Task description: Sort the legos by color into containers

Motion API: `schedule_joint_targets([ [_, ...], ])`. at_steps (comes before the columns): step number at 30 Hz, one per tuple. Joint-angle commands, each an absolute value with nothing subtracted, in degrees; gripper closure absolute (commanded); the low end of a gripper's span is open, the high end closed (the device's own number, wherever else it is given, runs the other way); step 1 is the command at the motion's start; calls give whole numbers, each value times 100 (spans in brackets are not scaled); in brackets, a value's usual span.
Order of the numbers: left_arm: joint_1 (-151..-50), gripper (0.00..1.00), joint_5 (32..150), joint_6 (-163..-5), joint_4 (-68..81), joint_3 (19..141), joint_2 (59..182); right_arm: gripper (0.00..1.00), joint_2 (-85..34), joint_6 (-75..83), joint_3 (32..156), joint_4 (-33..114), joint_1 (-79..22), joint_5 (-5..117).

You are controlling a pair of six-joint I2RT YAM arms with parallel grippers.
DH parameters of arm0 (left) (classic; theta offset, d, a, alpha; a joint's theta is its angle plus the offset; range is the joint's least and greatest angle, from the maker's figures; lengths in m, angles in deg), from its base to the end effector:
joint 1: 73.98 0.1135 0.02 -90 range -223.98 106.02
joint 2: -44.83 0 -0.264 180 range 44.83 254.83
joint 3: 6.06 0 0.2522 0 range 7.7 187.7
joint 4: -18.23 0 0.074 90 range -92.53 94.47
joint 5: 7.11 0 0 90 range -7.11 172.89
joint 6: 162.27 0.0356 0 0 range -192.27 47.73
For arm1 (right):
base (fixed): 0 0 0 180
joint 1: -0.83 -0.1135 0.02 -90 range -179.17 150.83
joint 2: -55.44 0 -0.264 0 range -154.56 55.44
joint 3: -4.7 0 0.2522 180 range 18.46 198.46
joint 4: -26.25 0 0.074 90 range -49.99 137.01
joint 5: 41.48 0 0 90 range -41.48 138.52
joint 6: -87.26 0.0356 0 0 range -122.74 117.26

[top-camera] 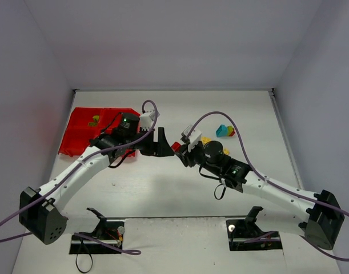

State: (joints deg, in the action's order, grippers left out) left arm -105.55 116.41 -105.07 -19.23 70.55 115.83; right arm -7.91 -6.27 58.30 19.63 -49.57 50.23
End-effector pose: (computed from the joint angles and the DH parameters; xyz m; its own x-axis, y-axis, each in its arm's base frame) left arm 0.2224 -0.1597 0.3331 -0.8309 -0.0195 -0.5561 0.4593 0.5403 -0.7051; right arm 0.1646 0.2007 0.3008 0.0139 -0.0798 -0.9967 -0.7898 0.6104 -0.0599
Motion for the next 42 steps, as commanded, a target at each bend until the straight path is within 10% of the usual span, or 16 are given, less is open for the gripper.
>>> schedule_joint_targets([
  [1, -10676, 30, 11717, -10778, -1214, 7458, 11716, 98, -582, -898, 5907, 1505, -5094, 5177],
  [30, -10931, 50, 12200, -10875, -537, 7432, 12516, 94, -406, -1021, 5617, 1338, -5156, 5124],
  [34, -10940, 72, 12157, -10805, -554, 7371, 12473, 93, -353, -1030, 5547, 1277, -5156, 5019],
  [37, -10931, 86, 11999, -10717, -660, 7318, 12420, 87, -353, -1022, 5520, 1259, -5138, 4957],
  [42, -10669, 97, 11191, -10532, -1107, 7353, 12139, 38, -458, -873, 5485, 1285, -5121, 4554],
])
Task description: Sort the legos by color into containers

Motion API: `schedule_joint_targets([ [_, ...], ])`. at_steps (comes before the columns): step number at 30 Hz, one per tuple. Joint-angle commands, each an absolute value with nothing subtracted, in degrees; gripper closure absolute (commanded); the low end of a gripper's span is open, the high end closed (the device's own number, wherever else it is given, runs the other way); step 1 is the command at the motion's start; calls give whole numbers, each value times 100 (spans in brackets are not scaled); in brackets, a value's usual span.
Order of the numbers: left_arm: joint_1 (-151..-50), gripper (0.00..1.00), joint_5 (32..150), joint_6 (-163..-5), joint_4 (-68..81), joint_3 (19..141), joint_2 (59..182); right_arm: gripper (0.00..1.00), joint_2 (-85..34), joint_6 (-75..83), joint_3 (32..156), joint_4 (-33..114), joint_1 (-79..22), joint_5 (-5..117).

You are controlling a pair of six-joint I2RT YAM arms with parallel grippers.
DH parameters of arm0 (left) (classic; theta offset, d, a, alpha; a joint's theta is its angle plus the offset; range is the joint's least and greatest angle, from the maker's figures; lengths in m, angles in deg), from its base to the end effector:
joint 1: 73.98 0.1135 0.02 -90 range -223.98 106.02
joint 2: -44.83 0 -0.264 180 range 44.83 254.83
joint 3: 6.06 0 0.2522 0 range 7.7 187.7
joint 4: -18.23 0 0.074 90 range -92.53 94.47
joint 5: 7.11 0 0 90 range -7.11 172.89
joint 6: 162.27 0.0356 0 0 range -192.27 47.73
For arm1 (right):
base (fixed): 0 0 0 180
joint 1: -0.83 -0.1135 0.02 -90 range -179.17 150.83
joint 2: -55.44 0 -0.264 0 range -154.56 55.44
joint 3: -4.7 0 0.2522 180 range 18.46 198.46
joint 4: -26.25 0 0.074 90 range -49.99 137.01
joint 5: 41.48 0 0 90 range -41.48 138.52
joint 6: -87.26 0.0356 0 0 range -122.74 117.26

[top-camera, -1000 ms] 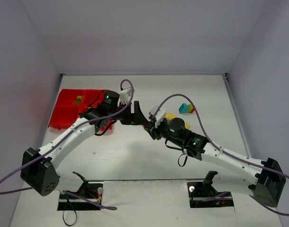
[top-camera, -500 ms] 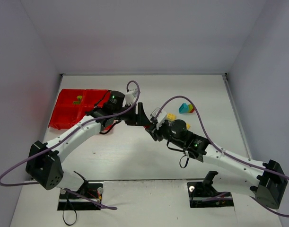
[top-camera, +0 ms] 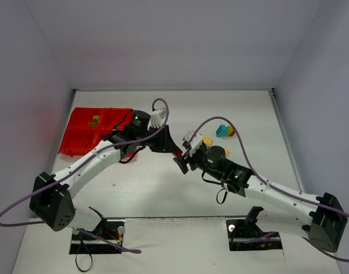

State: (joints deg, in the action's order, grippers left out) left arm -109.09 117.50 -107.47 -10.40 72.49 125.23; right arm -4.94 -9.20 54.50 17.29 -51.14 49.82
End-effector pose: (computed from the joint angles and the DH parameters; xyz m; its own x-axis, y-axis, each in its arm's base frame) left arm 0.2477 -0.1989 0.3133 -0.8428 0.0126 -0.5381 0.4748 0.4883 -0.7322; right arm 0.1515 0.1950 0.2936 0.0729 -0.0894 -0.9933 -0.7983 0.5917 -0.1118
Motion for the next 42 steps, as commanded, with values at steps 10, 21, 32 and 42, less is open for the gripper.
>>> schedule_joint_targets([
  [10, -8141, 97, 9574, -10471, -2540, 7379, 11286, 17, -740, -170, 5459, 1417, -4629, 3876],
  [21, -5957, 94, 8078, -10242, -2726, 7854, 12304, 19, -722, 683, 5204, 1575, -3750, 3728],
  [32, -5693, 70, 7859, -10347, -2619, 8609, 13737, 20, -784, 886, 5221, 1681, -3557, 3507],
  [42, -5754, 29, 8289, -10435, -2831, 8488, 13168, 22, -1073, 1684, 5520, 2470, -2933, 3446],
])
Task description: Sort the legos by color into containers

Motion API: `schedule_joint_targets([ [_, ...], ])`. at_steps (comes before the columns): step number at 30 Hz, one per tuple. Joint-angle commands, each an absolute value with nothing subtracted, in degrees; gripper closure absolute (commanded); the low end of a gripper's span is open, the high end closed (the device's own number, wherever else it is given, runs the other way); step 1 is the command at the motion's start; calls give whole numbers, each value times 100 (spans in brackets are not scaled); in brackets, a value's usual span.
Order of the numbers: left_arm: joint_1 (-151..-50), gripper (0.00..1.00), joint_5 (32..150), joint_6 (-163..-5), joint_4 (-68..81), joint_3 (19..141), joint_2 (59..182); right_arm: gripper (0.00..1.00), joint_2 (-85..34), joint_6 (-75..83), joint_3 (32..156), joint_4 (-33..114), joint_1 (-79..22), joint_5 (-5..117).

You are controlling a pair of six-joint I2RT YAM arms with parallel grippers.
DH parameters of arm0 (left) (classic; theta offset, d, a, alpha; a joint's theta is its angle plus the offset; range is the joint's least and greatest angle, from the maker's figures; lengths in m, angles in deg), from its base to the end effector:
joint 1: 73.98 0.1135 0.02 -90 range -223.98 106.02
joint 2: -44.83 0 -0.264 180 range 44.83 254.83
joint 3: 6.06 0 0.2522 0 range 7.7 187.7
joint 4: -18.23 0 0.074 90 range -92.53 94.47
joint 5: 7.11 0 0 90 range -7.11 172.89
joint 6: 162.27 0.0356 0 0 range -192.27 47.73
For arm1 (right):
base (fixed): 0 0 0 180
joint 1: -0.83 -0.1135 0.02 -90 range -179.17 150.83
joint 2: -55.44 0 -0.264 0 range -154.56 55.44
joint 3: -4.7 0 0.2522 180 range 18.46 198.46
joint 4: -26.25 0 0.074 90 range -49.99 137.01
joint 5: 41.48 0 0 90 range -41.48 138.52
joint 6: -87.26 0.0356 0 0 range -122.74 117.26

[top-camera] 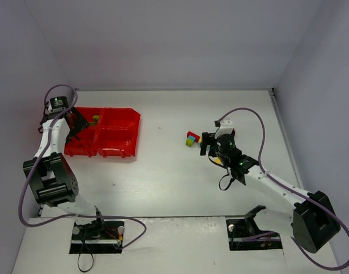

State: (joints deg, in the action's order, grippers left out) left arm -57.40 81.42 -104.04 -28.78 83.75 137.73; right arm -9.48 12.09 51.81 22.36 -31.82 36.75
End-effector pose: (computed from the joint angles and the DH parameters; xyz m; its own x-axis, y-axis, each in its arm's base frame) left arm 0.3404 0.1023 0.2795 -0.4666 -0.6881 -0.5557 -0.6431 0.6953 -0.3210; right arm 0.2177 0.1308 0.2493 -0.2883 0.1129 -0.9509 -0.2976 0.9333 0.2010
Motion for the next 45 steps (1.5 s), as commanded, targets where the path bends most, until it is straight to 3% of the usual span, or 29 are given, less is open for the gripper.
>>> schedule_joint_targets([
  [1, -5885, 28, 8315, -10418, -2770, 8435, 13062, 22, -1152, 1955, 5590, 2629, -2871, 3350],
  [11, -7924, 28, 8632, -9733, -2699, 8083, 11524, 14, -2101, 3531, 6275, 4527, -2616, 2391],
  [16, -8505, 28, 9061, -9460, -2717, 7732, 11059, 23, -2831, 4172, 6478, 4827, -2607, 2505],
  [26, -8558, 28, 9527, -9284, -2506, 6975, 10495, 31, -3596, 4876, 6487, 5073, -2589, 2461],
  [31, -8567, 28, 9730, -9284, -2427, 6958, 10416, 53, -3579, 4920, 6408, 5073, -2589, 2426],
  [32, -8567, 28, 9783, -9284, -2409, 6923, 10390, 65, -3561, 4903, 6399, 5073, -2598, 2426],
  [35, -8593, 28, 9959, -9284, -2313, 6870, 10337, 87, -3447, 4815, 6329, 5073, -2616, 2461],
  [38, -8663, 28, 10213, -9363, -2277, 6808, 10345, 100, -3193, 4587, 6294, 5056, -2852, 2461],
  [45, -8979, 25, 11224, -9837, -2216, 6790, 10442, 100, -2507, 3550, 6522, 5021, -4381, 2233],
])
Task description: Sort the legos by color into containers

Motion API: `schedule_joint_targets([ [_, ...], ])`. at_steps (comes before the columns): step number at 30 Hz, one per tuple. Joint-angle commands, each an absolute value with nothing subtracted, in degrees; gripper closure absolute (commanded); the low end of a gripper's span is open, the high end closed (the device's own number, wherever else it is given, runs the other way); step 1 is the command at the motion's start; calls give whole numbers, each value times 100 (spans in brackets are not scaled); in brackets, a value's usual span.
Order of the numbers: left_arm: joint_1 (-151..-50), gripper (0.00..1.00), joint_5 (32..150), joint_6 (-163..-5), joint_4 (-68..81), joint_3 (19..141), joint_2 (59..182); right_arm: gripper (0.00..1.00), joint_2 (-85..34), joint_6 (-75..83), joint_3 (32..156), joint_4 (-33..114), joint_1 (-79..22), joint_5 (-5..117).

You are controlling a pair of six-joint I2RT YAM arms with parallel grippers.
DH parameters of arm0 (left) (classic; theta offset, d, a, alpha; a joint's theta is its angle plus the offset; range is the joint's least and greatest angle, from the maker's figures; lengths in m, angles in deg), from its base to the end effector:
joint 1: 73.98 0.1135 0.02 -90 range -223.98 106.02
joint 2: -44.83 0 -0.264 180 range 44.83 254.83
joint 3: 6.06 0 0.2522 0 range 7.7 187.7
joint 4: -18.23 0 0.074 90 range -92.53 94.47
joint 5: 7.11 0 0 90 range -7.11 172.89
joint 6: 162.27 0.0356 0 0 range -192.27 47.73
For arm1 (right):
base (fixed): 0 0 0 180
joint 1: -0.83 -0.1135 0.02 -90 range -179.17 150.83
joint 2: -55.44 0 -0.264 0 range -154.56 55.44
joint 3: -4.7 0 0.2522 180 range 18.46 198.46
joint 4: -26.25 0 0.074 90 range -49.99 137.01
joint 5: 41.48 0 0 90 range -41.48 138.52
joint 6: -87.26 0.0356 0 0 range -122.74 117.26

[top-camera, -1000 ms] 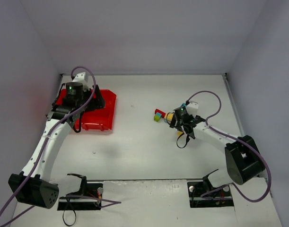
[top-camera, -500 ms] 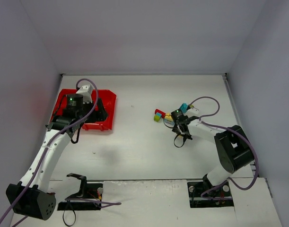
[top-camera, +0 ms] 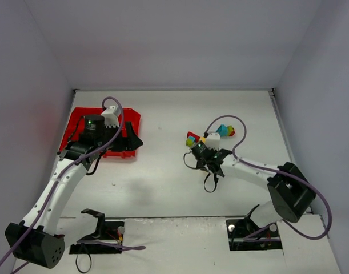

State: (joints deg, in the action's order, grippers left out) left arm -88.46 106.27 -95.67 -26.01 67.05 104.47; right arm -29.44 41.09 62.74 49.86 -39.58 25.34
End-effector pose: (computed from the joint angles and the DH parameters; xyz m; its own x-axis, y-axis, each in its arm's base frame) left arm 0.2129 -0.0696 0.3455 -0.6769 -0.2017 -0.7079 0.3169 0.7882 -0.5276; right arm 0.2295 0.1770 0.1803 -0.7041 0.2367 -0.6695 0.1144 0.9683 0.2220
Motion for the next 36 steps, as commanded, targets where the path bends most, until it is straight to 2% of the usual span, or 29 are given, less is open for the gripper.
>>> schedule_joint_targets([
  [1, -9049, 25, 11329, -9960, -2181, 6799, 10433, 100, -2402, 3427, 6540, 4986, -4695, 2215],
  [7, -9743, 24, 11383, -10443, -1760, 6843, 10530, 100, -2269, 2373, 6654, 4468, -5725, 1654],
  [11, -10253, 24, 11191, -10523, -1671, 6992, 10933, 100, -2164, 1704, 6540, 3565, -6341, 1591],
  [19, -10632, 24, 10979, -10523, -1600, 7001, 11487, 100, -1268, 877, 5907, 2192, -6448, 2346],
  [33, -10817, 24, 11374, -10822, -643, 7028, 11954, 100, -924, 517, 5626, 1637, -6448, 2804],
  [36, -10817, 40, 11392, -10840, -563, 7001, 12015, 100, -898, 482, 5573, 1541, -6448, 2795],
])
